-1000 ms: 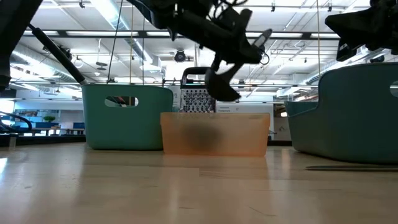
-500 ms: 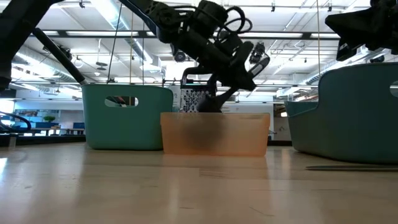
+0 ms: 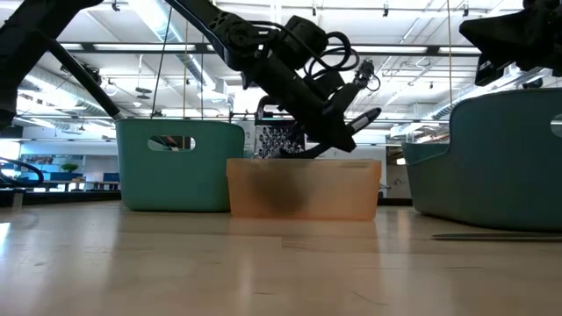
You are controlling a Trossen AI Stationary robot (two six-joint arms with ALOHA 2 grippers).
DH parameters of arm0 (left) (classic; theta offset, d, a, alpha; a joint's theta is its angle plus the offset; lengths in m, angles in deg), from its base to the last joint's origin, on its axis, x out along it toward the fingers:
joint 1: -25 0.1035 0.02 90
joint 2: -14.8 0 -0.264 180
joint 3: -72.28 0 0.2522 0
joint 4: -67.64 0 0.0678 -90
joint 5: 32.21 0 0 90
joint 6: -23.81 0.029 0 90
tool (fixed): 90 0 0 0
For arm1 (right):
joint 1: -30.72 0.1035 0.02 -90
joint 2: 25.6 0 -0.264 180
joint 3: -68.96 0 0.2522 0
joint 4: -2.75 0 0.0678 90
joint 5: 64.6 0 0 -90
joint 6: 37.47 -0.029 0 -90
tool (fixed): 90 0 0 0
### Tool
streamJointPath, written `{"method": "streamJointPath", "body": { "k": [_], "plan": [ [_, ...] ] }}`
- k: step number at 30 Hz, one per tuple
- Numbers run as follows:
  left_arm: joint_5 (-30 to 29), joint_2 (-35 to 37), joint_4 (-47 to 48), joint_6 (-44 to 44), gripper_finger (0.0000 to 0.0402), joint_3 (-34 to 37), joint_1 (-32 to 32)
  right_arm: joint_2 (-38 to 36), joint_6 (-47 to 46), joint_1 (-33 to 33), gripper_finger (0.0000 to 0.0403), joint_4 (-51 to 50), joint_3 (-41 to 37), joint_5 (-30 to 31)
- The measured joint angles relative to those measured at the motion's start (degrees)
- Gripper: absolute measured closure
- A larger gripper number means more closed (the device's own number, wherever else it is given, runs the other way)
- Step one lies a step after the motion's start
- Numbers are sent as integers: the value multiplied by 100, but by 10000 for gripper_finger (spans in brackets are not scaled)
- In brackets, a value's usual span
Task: Pick & Place Kitchen Items
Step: Put the black serving spoon into the orange bin
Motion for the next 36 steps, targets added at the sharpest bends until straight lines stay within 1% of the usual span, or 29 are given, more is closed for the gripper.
{"method": "streamJointPath", "body": {
  "k": [4,7,19,21,24,28,30,36],
  "plan": [
    [-12,0,36,-119,368,0,-1,0,11,-1,378,4,0,0],
    [144,1,145,-318,368,0,27,1,11,0,378,7,0,1],
    [155,-98,502,-592,368,-5,44,0,4,0,378,7,0,2],
    [155,-98,517,-597,364,-3,55,0,3,-2,378,7,0,2],
    [163,-98,522,-591,347,-4,55,0,0,0,378,7,0,2],
    [390,-98,525,-448,331,-3,55,1,0,-2,378,7,0,2],
    [484,-98,520,-448,328,-5,54,0,0,-1,378,7,0,2],
    [501,-98,525,-436,329,-3,55,0,11,0,378,7,0,2]
  ]
}}
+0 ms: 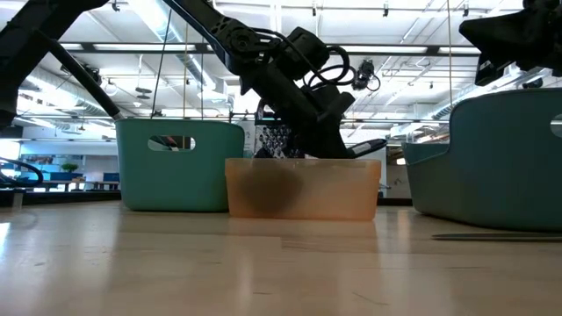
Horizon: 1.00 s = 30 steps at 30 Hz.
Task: Pick & Place Kitchen Items
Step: Put the black serving spoon into the orange bin, then adjust the blue bin
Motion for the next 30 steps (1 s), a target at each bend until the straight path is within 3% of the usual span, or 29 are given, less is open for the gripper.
{"method": "streamJointPath", "body": {
  "k": [16,26,30],
  "plan": [
    [370,122,56,299,304,0,-7,1,2,0,378,0,0,0],
    [63,1582,1084,1207,306,-6,-130,1,7,0,378,-4,0,0],
    [208,2088,1731,1819,359,-10,-534,0,9,0,378,-4,0,0]
  ]
}}
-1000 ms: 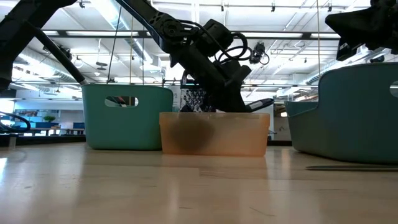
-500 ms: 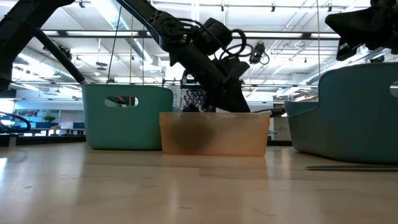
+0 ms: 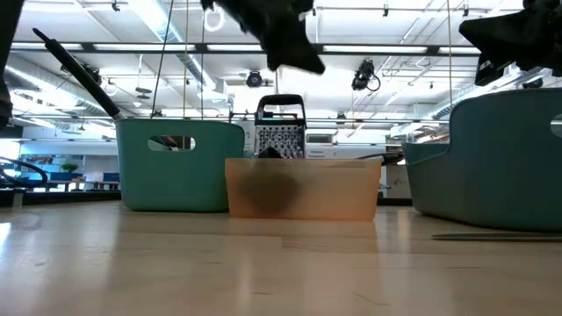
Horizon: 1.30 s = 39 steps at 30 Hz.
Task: Pick & Place Kitchen Items
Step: Adjust the blue bin
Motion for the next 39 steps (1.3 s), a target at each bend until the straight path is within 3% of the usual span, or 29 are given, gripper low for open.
{"method": "streamJointPath", "body": {
  "k": [2,8,14,18,24,27,32,39],
  "plan": [
    [54,107,265,71,390,0,-294,2,19,-1,378,0,-1,0],
    [44,127,493,84,395,83,-1231,2,20,0,378,4,-2,-2],
    [-45,416,-1109,217,397,1209,-1928,2,1,0,378,42,-2,-48],
    [-536,1351,-1682,-25,398,2155,-1974,9,-4,-1,378,85,-2,-59],
    [-918,3254,-2802,-548,399,3849,-1814,68,18,-2,378,146,-2,3],
    [-1015,3860,-3124,-815,400,4520,-1692,103,144,2,378,233,-2,-19],
    [-1096,4126,-3828,-932,400,5218,-1742,437,401,121,391,264,321,256],
    [-1109,4106,-4576,-734,386,5682,-1901,1897,184,521,397,-652,1728,230]
  ]
}}
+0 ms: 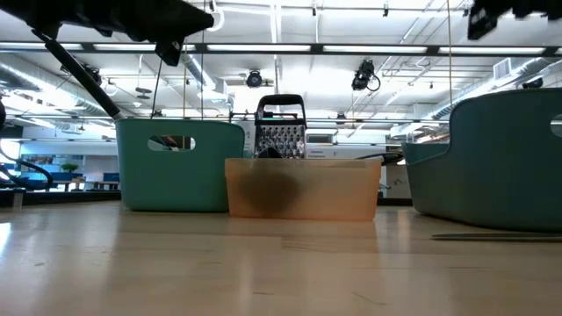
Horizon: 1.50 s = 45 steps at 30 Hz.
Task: Pick & Place Kitchen Items
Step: Adjust the blue bin
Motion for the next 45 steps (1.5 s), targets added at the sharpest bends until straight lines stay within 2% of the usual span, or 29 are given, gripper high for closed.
{"method": "streamJointPath", "body": {
  "k": [10,15,21,24,30,35,42,45],
  "plan": [
    [184,-4,103,-9,386,67,-2,3014,-2218,1224,399,-3730,2853,-521],
    [214,-4,119,-47,384,67,-1,4387,-3285,1898,399,-4758,3707,-658],
    [214,-4,137,-80,384,67,-2,5596,-3964,2243,394,-4566,3868,-336],
    [214,-4,136,-101,384,67,-2,6101,-3957,2196,394,-4421,3869,-102],
    [214,-4,140,-311,383,67,-2,6955,-3976,1971,398,-4318,3869,-85],
    [214,-6,142,-347,383,67,-23,7269,-4315,1979,398,-4426,3899,274],
    [214,-6,142,-225,383,67,-39,7392,-4039,1848,397,-4084,3880,392],
    [214,-6,142,-227,383,67,-59,7356,-4092,1822,397,-4239,3872,557]
  ]
}}
